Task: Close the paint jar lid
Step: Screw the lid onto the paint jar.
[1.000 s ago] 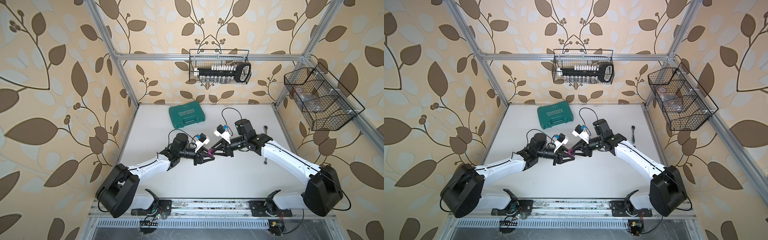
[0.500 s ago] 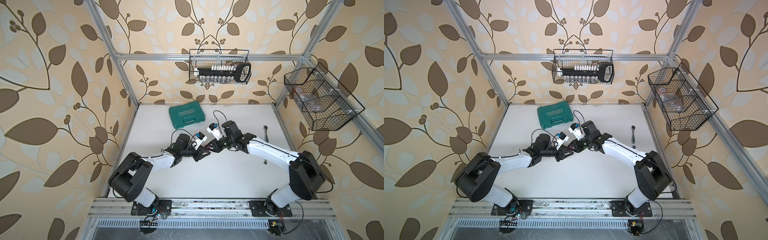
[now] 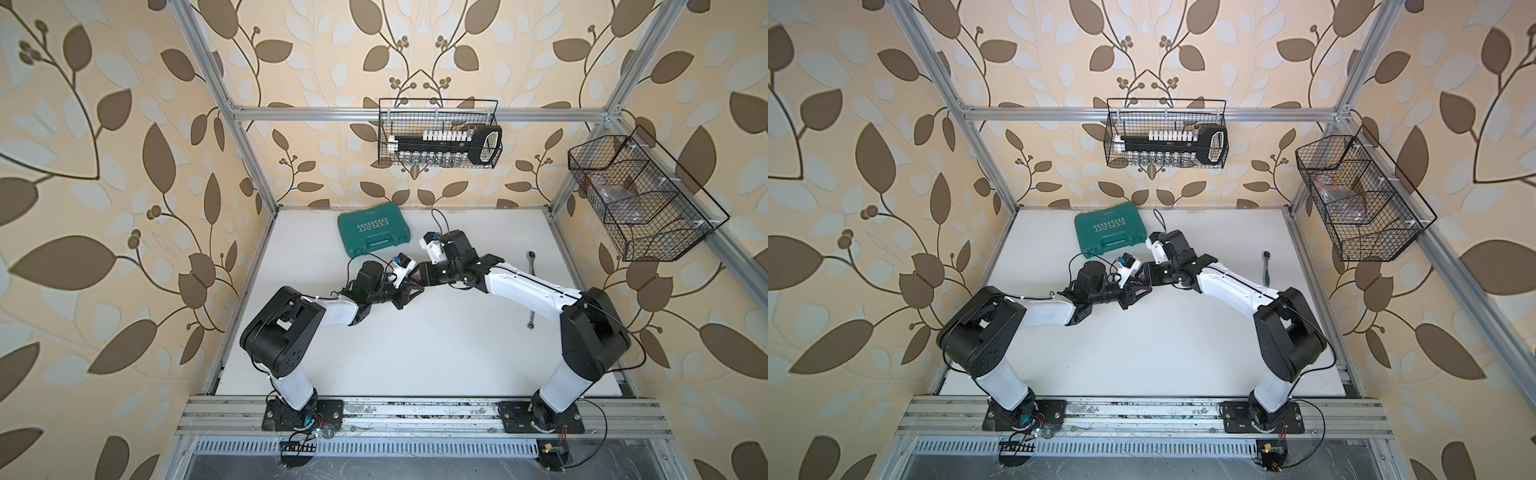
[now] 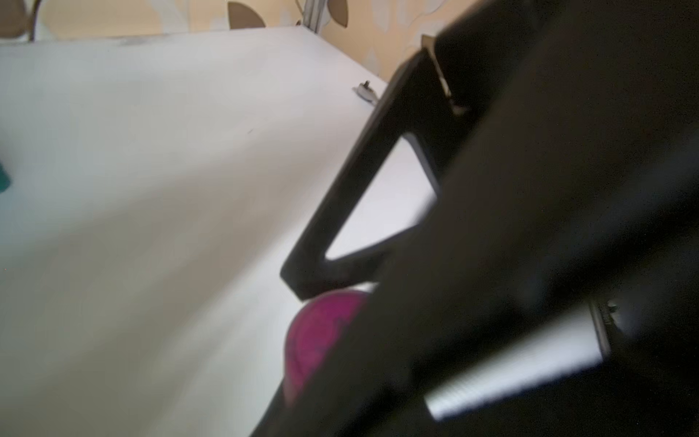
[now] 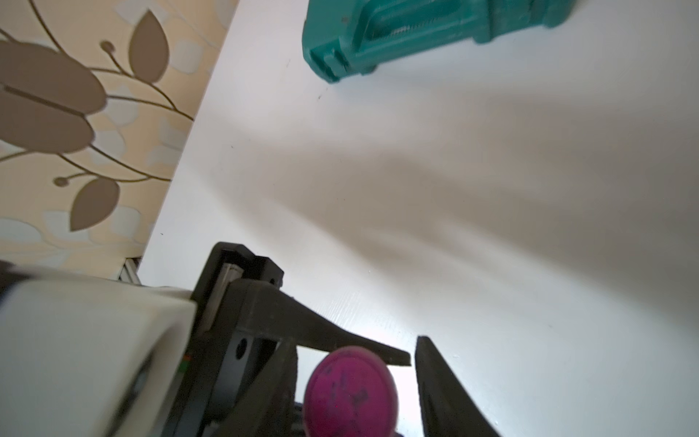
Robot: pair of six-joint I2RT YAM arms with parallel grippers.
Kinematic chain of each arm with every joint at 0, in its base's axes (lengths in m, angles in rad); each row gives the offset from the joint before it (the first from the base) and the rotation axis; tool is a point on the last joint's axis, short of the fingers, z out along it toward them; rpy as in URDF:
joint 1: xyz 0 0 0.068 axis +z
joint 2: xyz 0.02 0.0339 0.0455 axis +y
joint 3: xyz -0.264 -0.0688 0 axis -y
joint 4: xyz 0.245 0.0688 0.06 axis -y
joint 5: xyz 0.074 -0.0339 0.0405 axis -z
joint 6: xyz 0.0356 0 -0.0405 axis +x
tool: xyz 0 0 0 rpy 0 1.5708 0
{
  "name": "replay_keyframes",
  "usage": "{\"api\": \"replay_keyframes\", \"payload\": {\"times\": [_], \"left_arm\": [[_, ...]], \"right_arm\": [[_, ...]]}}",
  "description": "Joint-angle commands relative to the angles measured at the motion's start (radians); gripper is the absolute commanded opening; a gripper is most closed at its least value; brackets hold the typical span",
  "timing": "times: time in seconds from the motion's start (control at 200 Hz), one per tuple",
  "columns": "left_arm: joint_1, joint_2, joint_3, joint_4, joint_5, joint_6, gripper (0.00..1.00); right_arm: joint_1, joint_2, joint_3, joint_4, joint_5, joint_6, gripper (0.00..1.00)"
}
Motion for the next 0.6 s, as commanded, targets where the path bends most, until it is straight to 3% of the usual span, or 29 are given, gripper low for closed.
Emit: {"api": "replay_keyframes", "payload": {"times": [0.0, 0.12, 0.315, 0.595], "left_arm": [[0.013, -0.072, 0.008, 0.071, 0.138, 0.0, 0.0], [0.015, -0.119, -0.016, 0.049, 0.218, 0.001, 0.0], [0.014, -0.157, -0.018, 0.001, 0.365, -0.032, 0.0], [0.014, -0.162, -0.008, -0.051, 0.375, -0.014, 0.0]], "right_arm": [[-0.073, -0.116, -0.017, -0.069, -0.14, -0.14, 0.58], [-0.131, -0.178, -0.015, -0.176, -0.282, -0.325, 0.61], [-0.135, -0.201, -0.043, -0.263, -0.482, -0.594, 0.64], [-0.109, -0.147, -0.029, -0.264, -0.518, -0.633, 0.64]]}}
